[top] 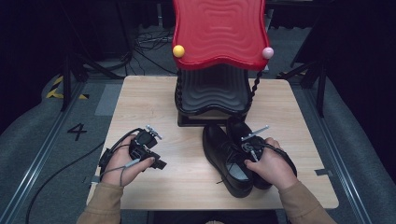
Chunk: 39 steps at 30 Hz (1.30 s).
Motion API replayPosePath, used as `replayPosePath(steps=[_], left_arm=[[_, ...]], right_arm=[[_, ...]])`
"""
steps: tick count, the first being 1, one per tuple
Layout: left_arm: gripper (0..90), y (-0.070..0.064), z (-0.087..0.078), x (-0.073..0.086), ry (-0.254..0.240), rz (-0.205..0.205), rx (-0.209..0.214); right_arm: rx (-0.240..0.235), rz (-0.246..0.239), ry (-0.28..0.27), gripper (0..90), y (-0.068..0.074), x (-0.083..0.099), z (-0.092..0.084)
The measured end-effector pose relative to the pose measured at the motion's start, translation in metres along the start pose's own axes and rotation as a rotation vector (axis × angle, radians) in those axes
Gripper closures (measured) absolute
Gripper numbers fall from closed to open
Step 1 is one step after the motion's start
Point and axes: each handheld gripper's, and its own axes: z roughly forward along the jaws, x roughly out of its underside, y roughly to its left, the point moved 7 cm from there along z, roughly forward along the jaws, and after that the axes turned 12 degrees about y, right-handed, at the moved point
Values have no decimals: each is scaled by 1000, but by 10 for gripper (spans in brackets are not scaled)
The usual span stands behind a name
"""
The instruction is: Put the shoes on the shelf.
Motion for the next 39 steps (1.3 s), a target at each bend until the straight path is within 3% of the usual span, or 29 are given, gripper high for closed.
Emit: replayPosePath(steps=[3, 6, 11, 15, 21, 26, 31, 35, 39], left_arm=[[554, 0, 0, 1, -2, -2, -1], [554, 1, -1, 1, 0, -3, -2], [553, 1, 0, 2, 4, -12, 0], [553, 1, 0, 1, 2, -5, -1], [553, 2, 0, 1, -2, -9, -2], [554, 3, -1, 2, -6, -11, -1], [555, 4, -2, 3, -9, -13, -1], [555, 4, -3, 3, -12, -13, -2], [555, 4, -5, 5, -20, -18, -3]], right_arm=[[-3, 29, 24, 529, 0, -2, -1], [-19, 102, 54, 565, -4, -6, -3], [3, 127, 95, 605, -5, -11, -5], [38, 120, 116, 657, -8, -14, -5], [-11, 117, 104, 796, -11, -14, -12], [-12, 104, 106, 807, -9, -17, -17], [-50, 103, 100, 817, -6, -16, -28], [-54, 96, 120, 818, -2, -13, -35], [-68, 91, 124, 816, 0, -10, -51]])
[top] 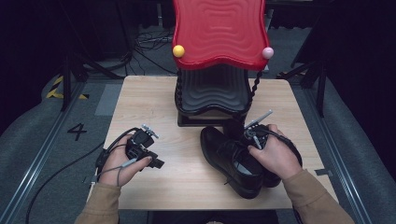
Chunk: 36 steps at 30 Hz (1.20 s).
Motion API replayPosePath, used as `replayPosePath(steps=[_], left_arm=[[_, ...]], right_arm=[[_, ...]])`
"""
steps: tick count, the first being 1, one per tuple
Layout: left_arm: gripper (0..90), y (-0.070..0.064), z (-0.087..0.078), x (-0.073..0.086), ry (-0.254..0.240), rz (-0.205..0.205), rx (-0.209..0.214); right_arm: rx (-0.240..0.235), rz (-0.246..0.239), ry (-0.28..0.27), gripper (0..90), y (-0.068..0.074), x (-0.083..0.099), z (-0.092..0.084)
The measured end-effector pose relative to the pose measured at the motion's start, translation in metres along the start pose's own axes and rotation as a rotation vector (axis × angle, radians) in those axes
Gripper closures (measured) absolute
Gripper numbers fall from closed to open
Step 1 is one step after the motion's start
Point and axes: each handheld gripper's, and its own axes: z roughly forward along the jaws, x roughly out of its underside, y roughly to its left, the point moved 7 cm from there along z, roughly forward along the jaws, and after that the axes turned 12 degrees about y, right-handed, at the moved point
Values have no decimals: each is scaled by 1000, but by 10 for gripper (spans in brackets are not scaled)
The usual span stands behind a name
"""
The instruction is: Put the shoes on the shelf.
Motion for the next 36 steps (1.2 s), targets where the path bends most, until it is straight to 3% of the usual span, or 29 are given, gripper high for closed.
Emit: replayPosePath(steps=[8, 17, 26, 36], left_arm=[[556, 1, -1, 0, -4, -7, 0], [557, 2, -2, 1, -7, -6, 6], [557, 4, -3, 2, -13, -10, 7], [559, 8, -7, 4, -36, -33, 4]], right_arm=[[11, -5, 5, 816, 3, 9, -28], [-31, -13, 17, 814, 9, 21, -60], [-19, -34, 3, 811, 14, 26, -95], [25, -55, -30, 811, 18, 27, -136]])
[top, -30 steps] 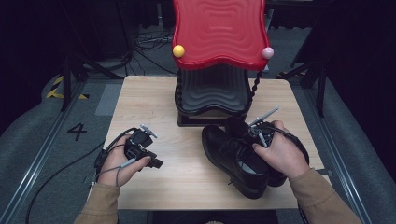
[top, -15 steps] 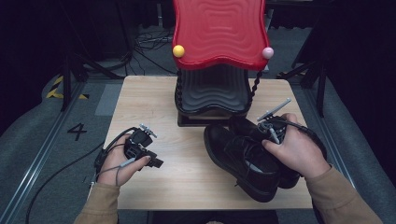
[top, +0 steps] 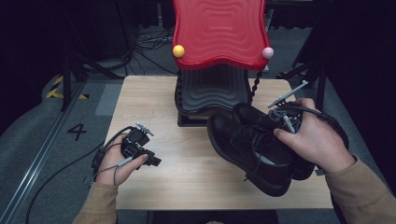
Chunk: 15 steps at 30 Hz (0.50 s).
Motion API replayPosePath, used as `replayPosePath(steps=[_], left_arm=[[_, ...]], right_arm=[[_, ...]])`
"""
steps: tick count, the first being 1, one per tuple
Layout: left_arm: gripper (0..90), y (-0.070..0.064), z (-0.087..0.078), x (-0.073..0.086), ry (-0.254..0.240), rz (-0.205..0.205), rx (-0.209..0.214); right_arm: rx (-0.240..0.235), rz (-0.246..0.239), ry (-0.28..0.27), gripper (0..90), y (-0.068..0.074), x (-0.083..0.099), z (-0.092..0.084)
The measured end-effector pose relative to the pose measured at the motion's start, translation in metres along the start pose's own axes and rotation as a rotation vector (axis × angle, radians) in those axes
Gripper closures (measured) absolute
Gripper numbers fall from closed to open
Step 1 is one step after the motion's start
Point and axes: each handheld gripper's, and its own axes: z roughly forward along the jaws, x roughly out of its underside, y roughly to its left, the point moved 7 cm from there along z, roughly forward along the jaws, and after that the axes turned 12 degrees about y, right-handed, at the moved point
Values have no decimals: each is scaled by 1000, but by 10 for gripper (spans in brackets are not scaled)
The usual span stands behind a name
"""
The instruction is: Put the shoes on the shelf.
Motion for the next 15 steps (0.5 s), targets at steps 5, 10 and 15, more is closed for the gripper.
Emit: replayPosePath(steps=[5, 10, 15], left_arm=[[559, 1, -2, 1, -10, -10, 1], [559, 3, -1, 1, -16, -27, 0], [559, 4, -2, 7, -22, -41, -3]], right_arm=[[4, -7, -29, 811, 2, -3, -26], [9, -11, -49, 811, 5, -6, -51], [14, -11, -61, 811, 7, -10, -76]])
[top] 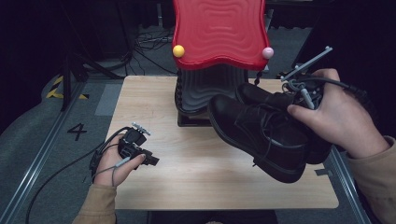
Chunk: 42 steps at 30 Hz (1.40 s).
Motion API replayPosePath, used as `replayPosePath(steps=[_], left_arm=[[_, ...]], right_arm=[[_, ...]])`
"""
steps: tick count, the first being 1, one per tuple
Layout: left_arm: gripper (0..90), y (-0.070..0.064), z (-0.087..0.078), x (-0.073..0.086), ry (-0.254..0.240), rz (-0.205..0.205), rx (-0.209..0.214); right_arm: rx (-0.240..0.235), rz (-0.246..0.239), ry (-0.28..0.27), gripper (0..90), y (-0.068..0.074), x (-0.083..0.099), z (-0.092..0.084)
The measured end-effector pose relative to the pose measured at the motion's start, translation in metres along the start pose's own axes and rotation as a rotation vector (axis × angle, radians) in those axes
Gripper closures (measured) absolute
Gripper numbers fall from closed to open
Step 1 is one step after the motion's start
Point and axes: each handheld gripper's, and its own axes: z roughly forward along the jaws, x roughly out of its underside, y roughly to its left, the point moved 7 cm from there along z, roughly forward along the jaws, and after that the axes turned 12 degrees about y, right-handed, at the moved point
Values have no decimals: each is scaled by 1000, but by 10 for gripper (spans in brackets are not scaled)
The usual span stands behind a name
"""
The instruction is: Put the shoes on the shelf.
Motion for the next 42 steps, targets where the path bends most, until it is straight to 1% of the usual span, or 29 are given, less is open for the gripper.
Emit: replayPosePath(steps=[1, 5, 6, 7, 8, 9, 12, 17, 19, 20, 24, 26, 30, 32, 35, 36, 38, 42], left_arm=[[559, 0, -1, 1, -4, 2, 1], [559, 0, -2, 7, -11, -11, -2], [559, 0, -2, 7, -11, -11, -2], [559, 1, -3, 10, -15, -21, -3], [559, 1, -3, 10, -15, -21, -3], [559, 2, -3, 12, -19, -28, -8], [567, 3, -5, 18, -28, -51, -18], [567, 4, -7, 26, -34, -64, -29], [567, 4, -7, 27, -36, -71, -27], [566, 5, -7, 30, -37, -77, -30], [564, 6, -8, 34, -38, -87, -30], [564, 6, -8, 36, -41, -93, -30], [563, 9, -10, 41, -50, -106, -32], [564, 10, -10, 43, -49, -112, -28], [563, 13, -11, 43, -53, -118, -32], [563, 13, -12, 42, -55, -119, -29], [564, 14, -12, 40, -57, -115, -27], [563, 13, -10, 37, -54, -103, -19]], right_arm=[[2, 0, -4, 811, 0, -2, -4], [7, -2, -11, 812, 2, -7, -18], [7, -2, -11, 812, 2, -7, -18], [3, -6, -11, 812, 4, -11, -25], [1, -7, -6, 813, 5, -12, -29], [1, -7, -6, 813, 5, -12, -29], [-1, -9, 4, 814, 9, -20, -44], [16, -1, 2, 814, 15, -32, -64], [16, -1, 1, 814, 16, -34, -67], [10, -3, -3, 814, 19, -39, -75], [7, -2, -14, 814, 24, -46, -90], [-5, -2, -26, 813, 26, -52, -98], [-7, 8, -44, 813, 27, -64, -112], [-1, 19, -60, 813, 26, -72, -118], [2, 27, -72, 813, 25, -78, -122], [6, 43, -85, 814, 23, -85, -125], [10, 59, -92, 814, 20, -92, -129], [42, 96, -128, 813, 15, -109, -140]])
